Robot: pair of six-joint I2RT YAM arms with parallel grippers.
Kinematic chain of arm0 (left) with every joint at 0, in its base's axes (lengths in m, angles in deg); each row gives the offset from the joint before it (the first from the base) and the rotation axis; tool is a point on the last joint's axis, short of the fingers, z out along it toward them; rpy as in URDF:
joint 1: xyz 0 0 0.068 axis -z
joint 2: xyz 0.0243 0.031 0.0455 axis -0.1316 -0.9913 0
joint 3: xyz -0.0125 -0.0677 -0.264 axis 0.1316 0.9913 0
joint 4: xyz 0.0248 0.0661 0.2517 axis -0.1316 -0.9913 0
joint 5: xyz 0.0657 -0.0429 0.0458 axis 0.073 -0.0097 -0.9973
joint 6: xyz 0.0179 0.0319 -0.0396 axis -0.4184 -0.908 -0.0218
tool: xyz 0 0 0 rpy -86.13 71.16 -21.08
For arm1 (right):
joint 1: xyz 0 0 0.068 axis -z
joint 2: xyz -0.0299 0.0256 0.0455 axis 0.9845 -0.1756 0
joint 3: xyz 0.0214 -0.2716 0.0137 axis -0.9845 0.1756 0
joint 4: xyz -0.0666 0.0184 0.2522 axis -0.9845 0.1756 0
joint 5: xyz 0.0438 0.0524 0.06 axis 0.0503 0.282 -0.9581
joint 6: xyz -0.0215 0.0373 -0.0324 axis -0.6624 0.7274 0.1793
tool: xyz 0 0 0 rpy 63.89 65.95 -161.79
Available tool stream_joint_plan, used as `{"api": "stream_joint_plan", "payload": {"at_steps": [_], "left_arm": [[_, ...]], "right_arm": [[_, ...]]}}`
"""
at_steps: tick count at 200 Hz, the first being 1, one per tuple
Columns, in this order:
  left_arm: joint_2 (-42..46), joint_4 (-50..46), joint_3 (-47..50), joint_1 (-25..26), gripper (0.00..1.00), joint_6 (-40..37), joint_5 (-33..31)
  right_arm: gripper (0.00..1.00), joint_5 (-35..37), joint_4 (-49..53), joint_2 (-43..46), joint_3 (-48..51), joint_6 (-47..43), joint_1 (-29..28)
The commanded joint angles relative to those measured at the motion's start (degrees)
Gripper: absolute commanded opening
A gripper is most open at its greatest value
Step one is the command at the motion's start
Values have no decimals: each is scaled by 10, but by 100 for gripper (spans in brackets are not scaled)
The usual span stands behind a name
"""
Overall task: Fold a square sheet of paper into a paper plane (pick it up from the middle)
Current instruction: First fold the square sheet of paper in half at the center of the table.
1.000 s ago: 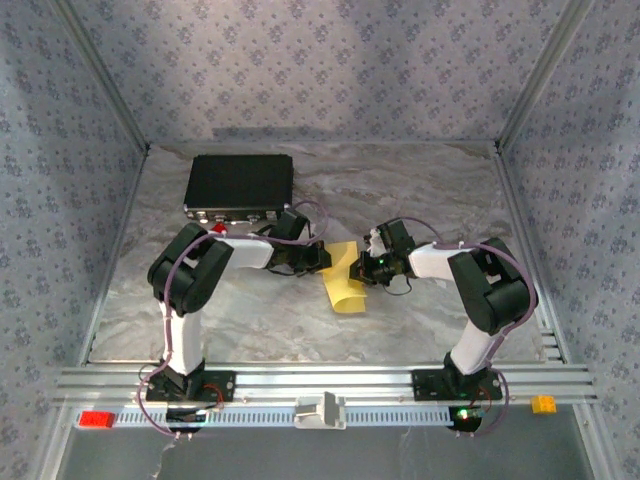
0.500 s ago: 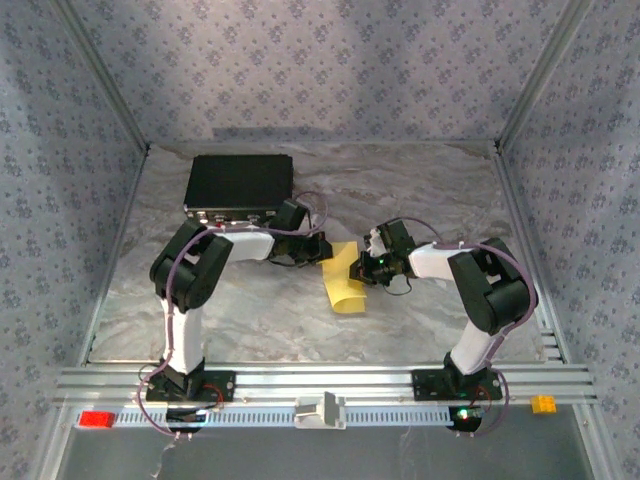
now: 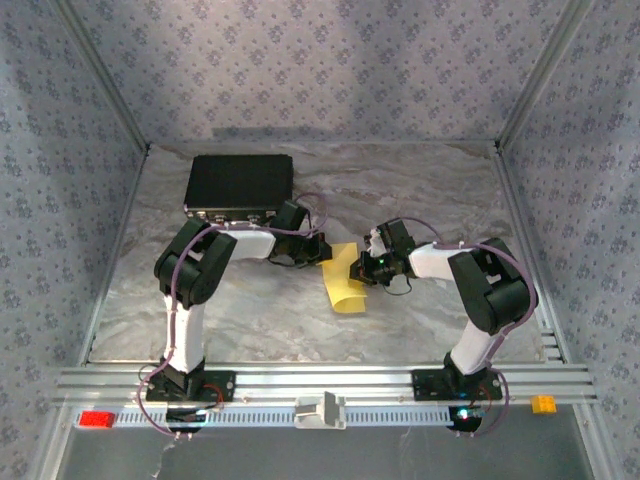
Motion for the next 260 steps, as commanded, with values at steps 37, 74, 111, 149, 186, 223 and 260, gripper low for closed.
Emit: {"api": "stream_joint_plan", "payload": {"at_steps": [37,74,111,149,186,223,260], "left_arm": [[-9,9,3,-28,0,29,-93],[-8,9,-2,-30,0,41,-113],[-11,15,-8,-32,0,53,-118],[-11,16,-11,-32,0,59,-124],[-12,9,-20,-34,0,60,-129],[-15,-1,-30,-35,0,64,-137],[-21,-10,-40,-32,1,60,-129]], "right_arm": [[0,51,67,-20,33,-8,4],[0,50,67,-20,33,-9,4],[0,50,67,-19,36,-11,4],[0,49,66,-19,36,-12,4],[0,48,66,-19,37,-12,4],[0,48,64,-19,39,-14,4],[0,47,63,-20,40,-13,4]]}}
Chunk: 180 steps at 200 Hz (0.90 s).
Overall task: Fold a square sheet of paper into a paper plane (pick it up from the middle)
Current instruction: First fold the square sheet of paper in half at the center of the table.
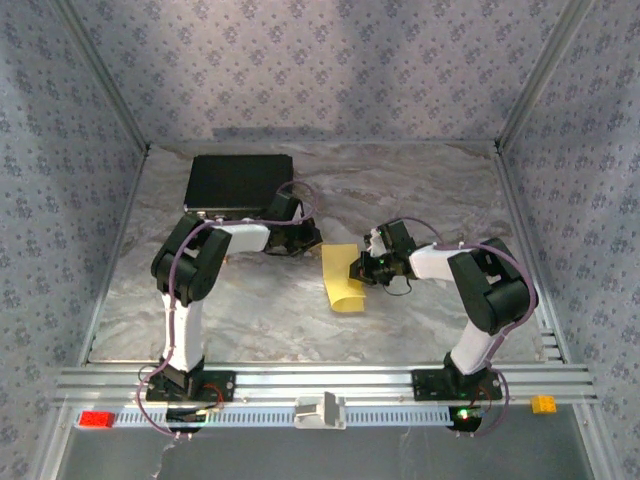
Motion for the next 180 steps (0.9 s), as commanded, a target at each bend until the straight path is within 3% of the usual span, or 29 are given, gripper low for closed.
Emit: {"api": "stream_joint_plan", "payload": {"at_steps": [1,76,119,147,180], "left_arm": [[-18,-24,-19,-2,1,-2,-26],[31,-82,-46,27,5,-44,-44],[87,-75,-3,53,7,-37,-40],[141,-38,58,65,7,-19,-4],[163,-7,102,74,7,-4,96]], "right_arm": [[0,47,83,-20,31,-13,3],[0,54,85,-20,30,-8,3],[0,58,83,-18,30,-3,3],[0,58,82,-17,29,-4,3],[0,60,82,-16,29,-4,3]]}}
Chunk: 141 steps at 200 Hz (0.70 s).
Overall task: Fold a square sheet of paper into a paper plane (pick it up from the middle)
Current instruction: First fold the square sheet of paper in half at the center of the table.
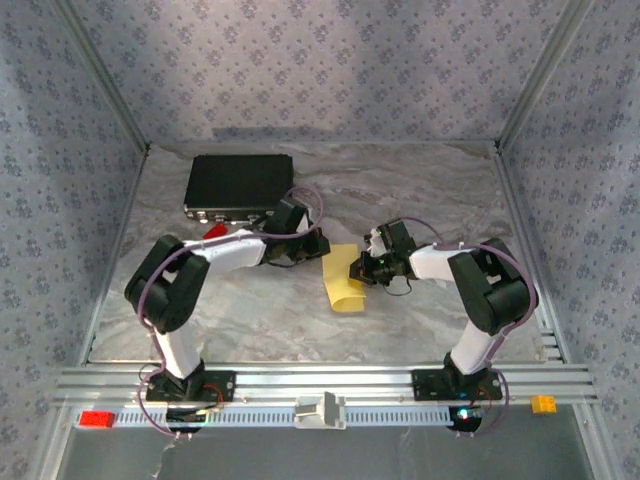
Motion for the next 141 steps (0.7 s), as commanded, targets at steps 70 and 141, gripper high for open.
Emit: {"api": "stream_joint_plan", "payload": {"at_steps": [70,141], "left_arm": [[-32,78,41,29,7,45,117],[-52,81,83,34,7,23,92]], "right_arm": [[0,61,83,-18,28,-4,1],[0,62,83,-19,30,-4,0]]}}
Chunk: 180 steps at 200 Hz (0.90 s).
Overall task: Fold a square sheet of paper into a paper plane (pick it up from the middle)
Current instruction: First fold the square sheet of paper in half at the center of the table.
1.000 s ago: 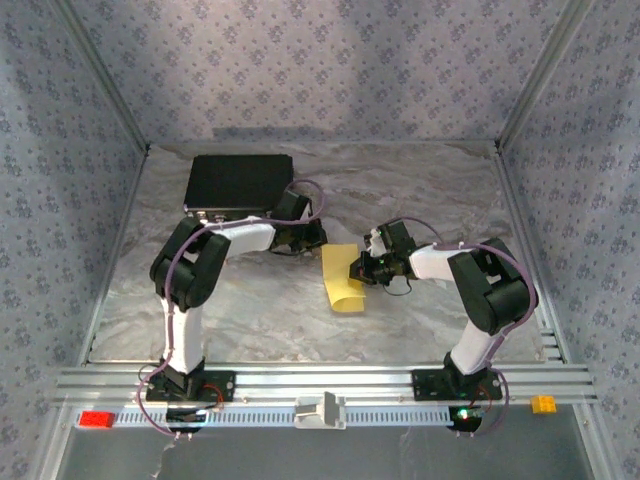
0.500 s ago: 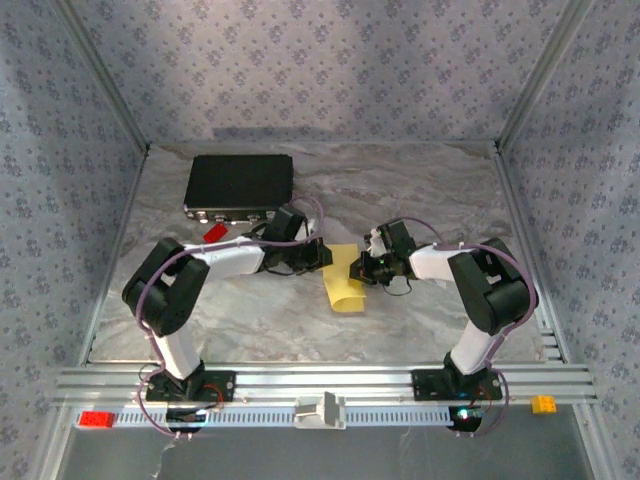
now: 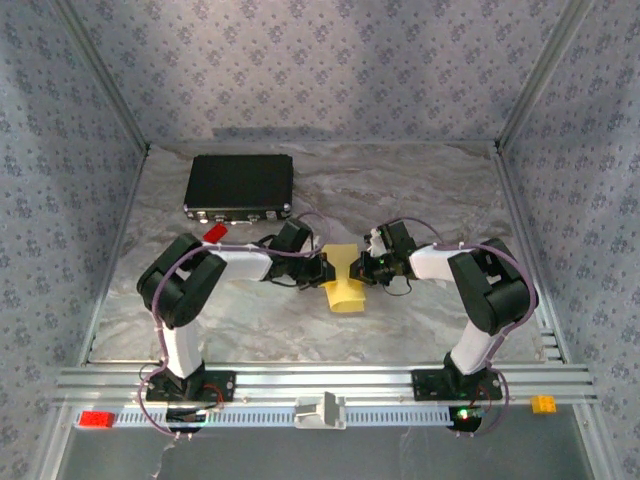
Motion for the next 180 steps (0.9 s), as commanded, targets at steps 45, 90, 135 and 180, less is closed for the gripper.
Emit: {"api": "stream_joint_plan", "payload": {"at_steps": [45,90,135,180], "left_arm": [[-9,21,67,3,7,-54,-27],[40,-6,64,0,8,-71,-40],[66,47,37,7,6,21,-10],[44,76,49,22,6,42,1]], "right_arm": [[0,61,81,-20,31,-4,-1],[0,63,78,-21,32,10,-1],[0,64,82,-20,30,9,-2],[0,67,86,-16,30,8,-1]]}}
